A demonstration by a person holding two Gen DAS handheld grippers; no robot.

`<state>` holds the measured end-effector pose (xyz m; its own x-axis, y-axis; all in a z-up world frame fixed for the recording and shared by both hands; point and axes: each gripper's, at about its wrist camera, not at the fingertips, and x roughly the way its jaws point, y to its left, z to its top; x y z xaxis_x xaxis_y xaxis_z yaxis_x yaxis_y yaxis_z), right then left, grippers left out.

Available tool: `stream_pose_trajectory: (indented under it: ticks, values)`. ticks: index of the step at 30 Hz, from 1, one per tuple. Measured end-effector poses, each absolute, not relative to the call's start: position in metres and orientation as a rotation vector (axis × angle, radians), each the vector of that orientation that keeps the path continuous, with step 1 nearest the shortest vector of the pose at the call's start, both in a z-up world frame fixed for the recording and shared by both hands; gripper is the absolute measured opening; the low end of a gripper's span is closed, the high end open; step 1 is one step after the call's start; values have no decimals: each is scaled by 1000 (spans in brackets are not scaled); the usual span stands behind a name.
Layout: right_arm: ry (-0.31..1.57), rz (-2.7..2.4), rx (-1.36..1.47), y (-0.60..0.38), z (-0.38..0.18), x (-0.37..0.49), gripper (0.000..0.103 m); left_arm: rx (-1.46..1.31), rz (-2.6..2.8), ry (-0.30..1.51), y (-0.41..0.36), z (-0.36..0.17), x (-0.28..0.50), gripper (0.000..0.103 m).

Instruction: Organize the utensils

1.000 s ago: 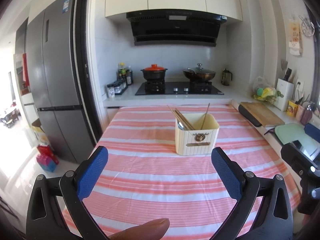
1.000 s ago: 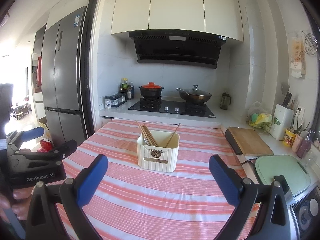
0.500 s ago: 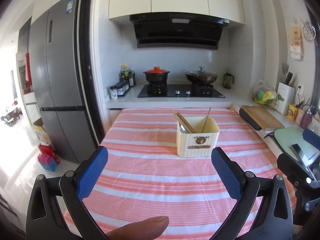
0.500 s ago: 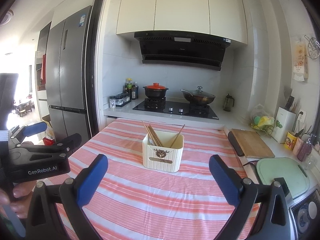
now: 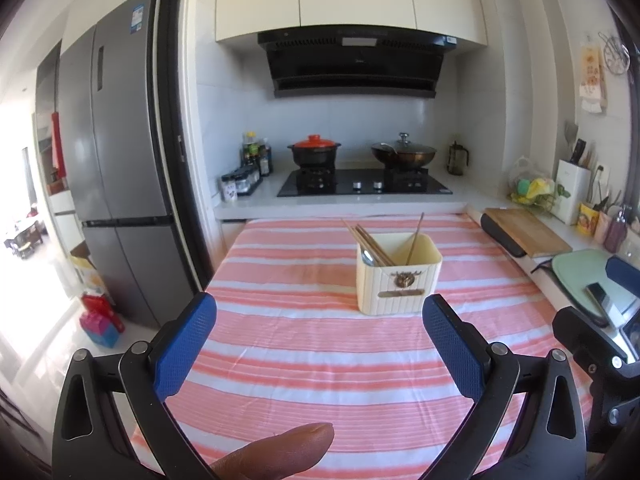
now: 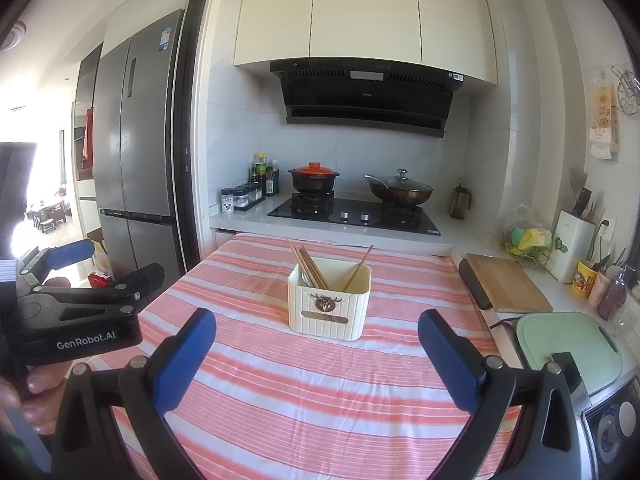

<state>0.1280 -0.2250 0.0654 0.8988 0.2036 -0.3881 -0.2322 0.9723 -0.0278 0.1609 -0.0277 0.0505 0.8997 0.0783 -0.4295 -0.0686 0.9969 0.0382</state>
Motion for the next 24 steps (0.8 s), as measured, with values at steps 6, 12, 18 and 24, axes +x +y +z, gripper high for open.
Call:
stream_pose_trajectory:
  ticks: [6,12,18,24]
  values:
    - [396,227,-73,-225,65,128,103,24,83,458,-28,48,161,103]
    - [394,225,-73,-225,65,128,103,25,90,460,-27,48,161,103]
    - [395,226,-73,-225,65,128,103,39,91,463,-29,47,162,103]
    - [395,226,-75,-225,66,128,103,40,90,475,-29,45,165,103]
